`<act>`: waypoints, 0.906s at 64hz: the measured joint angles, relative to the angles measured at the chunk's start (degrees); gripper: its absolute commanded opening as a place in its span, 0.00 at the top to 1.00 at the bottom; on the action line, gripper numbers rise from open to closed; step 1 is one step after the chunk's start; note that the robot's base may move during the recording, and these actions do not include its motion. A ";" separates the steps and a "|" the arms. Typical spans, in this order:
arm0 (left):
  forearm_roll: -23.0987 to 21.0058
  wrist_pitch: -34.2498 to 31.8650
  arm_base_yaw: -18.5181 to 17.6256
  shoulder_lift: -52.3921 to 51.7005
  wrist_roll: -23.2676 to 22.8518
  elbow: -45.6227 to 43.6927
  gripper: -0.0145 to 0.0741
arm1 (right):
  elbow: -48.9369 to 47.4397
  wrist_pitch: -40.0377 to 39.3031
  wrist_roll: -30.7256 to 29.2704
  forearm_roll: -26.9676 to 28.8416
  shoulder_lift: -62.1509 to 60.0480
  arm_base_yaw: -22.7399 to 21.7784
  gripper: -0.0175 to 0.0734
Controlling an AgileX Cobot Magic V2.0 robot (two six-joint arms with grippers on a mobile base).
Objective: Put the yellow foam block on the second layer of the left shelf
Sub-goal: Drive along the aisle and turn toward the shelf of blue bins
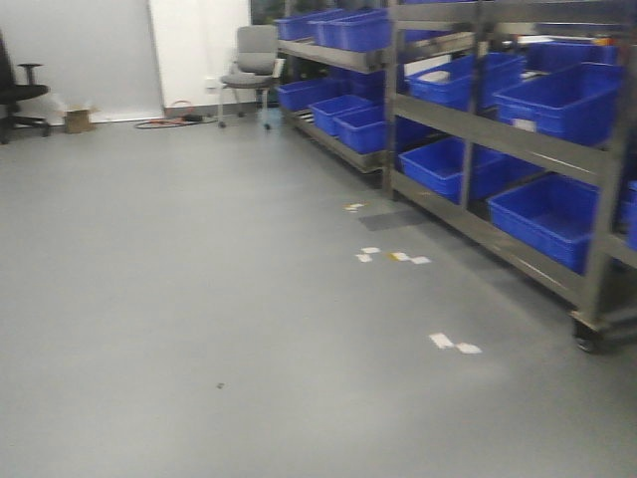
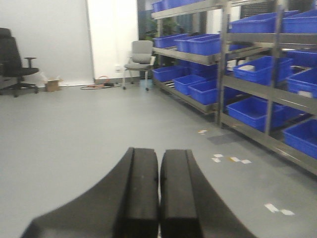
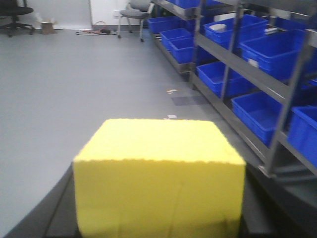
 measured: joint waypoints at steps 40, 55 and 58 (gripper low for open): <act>0.00 0.00 0.00 0.00 0.00 0.00 0.70 | 0.00 0.00 0.00 0.00 0.00 0.00 0.28; 0.00 0.00 0.00 0.00 0.00 0.00 0.70 | 0.00 0.00 0.00 0.00 0.00 0.00 0.28; 0.00 0.00 0.00 0.00 0.00 0.00 0.70 | 0.00 0.00 0.00 0.00 0.00 0.00 0.28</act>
